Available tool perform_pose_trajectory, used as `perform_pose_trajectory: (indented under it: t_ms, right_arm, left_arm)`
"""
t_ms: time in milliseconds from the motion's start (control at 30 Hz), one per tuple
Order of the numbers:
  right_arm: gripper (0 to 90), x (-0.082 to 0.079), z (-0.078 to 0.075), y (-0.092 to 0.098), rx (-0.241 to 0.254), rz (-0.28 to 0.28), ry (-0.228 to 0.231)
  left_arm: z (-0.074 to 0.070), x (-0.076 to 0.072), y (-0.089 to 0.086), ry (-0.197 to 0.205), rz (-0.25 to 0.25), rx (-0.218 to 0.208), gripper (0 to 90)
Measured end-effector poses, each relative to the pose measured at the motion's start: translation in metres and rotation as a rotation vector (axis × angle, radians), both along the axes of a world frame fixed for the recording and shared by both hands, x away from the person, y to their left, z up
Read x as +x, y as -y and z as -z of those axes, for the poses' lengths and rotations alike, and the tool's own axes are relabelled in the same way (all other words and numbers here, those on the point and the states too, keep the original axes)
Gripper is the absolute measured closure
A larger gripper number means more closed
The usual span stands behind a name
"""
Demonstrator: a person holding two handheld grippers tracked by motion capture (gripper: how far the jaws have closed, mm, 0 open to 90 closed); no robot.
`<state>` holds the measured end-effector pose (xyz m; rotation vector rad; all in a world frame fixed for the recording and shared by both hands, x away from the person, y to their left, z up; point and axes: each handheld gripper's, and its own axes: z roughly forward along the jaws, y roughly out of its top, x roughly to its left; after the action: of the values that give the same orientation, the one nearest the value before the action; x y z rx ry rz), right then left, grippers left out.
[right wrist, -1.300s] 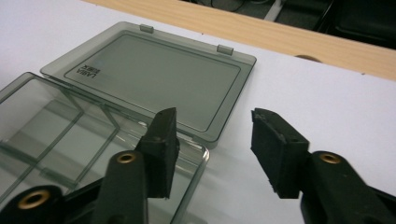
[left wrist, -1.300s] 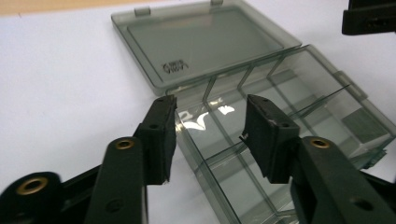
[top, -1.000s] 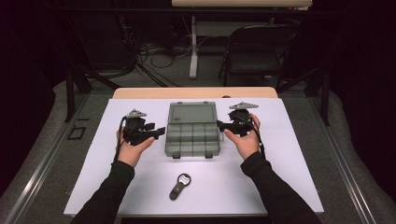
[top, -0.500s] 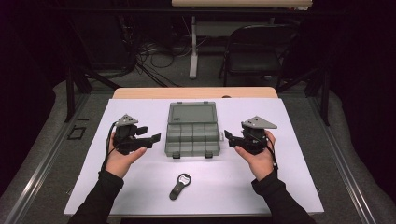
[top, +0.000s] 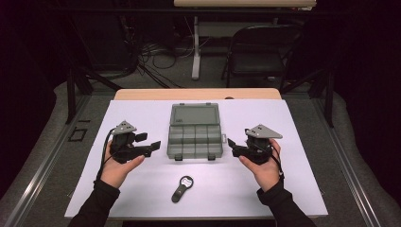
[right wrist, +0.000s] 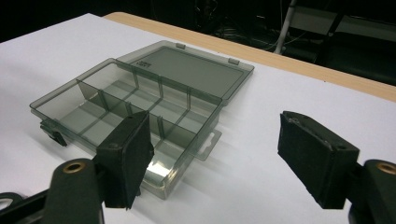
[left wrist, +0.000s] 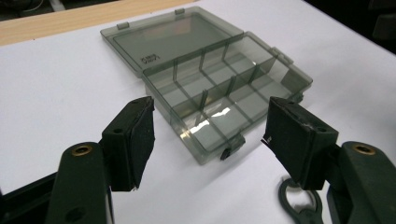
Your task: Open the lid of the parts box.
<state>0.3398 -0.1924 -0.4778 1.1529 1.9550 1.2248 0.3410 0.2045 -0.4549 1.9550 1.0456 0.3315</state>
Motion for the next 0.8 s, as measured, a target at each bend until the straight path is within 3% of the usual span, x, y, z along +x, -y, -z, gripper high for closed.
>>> perform_pose_trajectory:
  t_ms: [200,367,600,800]
  right_arm:
    - [25.3,-0.006,0.003,0.008,-0.008,0.006,-0.015]
    - [25.0,-0.009,0.004,0.011,-0.013,0.007,-0.027]
    - [25.1,-0.01,0.002,0.009,-0.013,-0.003,-0.021]
    - [25.0,-0.01,0.003,0.009,-0.013,-0.009,-0.022]
  left_arm:
    - [-0.001,-0.009,0.005,-0.052,0.018,0.041,33.3]
    - [-0.002,-0.013,0.016,-0.099,0.06,0.146,33.6]
    - [-0.005,-0.019,0.032,-0.149,0.12,0.249,35.3]
    - [-0.003,-0.025,0.046,-0.179,0.162,0.291,36.4]
